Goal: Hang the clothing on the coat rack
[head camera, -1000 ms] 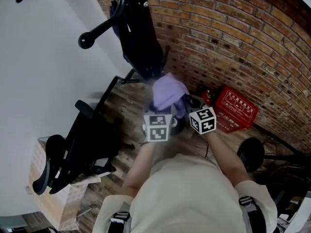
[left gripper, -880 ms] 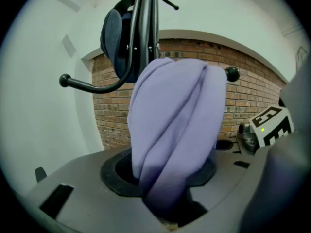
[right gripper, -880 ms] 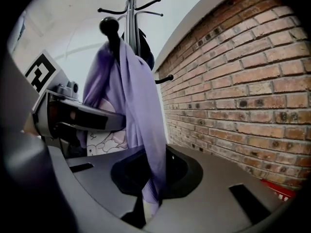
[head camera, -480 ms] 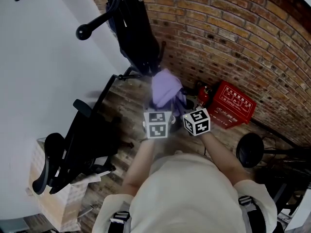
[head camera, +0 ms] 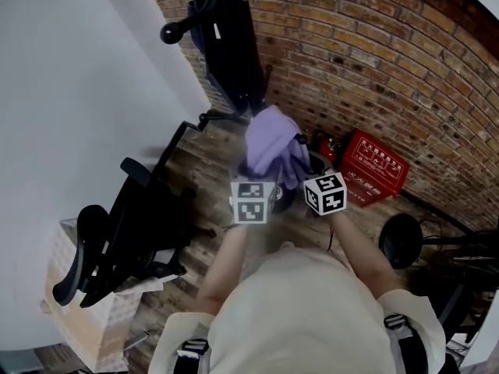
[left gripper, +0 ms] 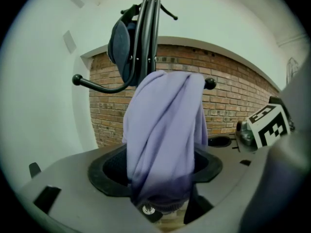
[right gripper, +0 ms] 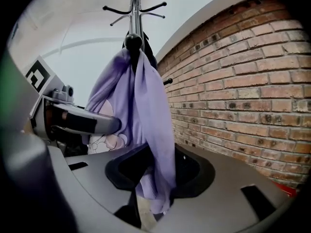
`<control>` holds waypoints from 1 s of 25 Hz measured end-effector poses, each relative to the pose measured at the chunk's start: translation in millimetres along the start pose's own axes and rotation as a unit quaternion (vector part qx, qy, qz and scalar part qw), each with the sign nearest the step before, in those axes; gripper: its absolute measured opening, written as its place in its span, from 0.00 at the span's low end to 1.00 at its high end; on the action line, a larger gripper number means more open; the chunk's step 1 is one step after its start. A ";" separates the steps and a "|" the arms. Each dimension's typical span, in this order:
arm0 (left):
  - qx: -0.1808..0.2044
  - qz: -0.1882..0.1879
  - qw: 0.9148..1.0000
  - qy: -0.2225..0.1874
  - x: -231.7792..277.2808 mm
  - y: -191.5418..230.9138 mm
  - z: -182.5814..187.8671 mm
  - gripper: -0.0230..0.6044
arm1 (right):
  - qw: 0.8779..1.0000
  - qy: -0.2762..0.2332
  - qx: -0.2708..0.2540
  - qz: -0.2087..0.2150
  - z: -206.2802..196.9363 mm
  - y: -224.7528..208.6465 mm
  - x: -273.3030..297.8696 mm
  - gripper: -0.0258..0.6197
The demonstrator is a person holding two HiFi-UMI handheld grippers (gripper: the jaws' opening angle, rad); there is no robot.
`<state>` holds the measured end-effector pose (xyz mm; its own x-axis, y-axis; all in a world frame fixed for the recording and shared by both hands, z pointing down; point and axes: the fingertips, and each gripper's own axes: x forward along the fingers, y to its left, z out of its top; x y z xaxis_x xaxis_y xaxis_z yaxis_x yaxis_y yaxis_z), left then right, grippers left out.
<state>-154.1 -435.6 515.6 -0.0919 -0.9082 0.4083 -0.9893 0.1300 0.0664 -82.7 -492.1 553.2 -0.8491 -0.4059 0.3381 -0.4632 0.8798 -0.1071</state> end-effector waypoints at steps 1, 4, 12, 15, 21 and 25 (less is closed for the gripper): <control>-0.001 -0.001 1.000 -0.002 -4.0 0.6 -0.6 0.50 | 1.000 0.000 0.001 -0.004 0.3 -0.8 -3.6 0.23; -0.007 -0.003 1.000 -0.007 -17.0 3.9 -2.9 0.54 | 1.000 -0.002 0.006 -0.016 2.4 -2.2 -14.7 0.27; 0.003 -0.005 1.000 -0.016 -57.5 9.3 -9.4 0.57 | 0.998 -0.022 0.023 -0.049 8.2 7.4 -51.1 0.29; -0.004 -0.005 1.000 -0.023 -74.5 10.7 -9.3 0.57 | 0.998 -0.029 0.029 -0.054 9.4 20.5 -65.9 0.29; -0.020 -0.003 0.999 -0.045 -114.2 12.1 -17.3 0.46 | 0.997 -0.044 0.032 -0.046 6.2 61.5 -93.2 0.28; -0.023 0.005 0.998 -0.055 -137.9 11.4 -27.9 0.30 | 0.997 -0.059 0.032 -0.037 7.1 92.1 -114.5 0.23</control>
<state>-149.6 -297.8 485.5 -0.1167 -0.9444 0.3073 -0.9823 0.1555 0.1049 -29.9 -366.4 498.0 -0.8344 -0.4986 0.2349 -0.5375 0.8304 -0.1466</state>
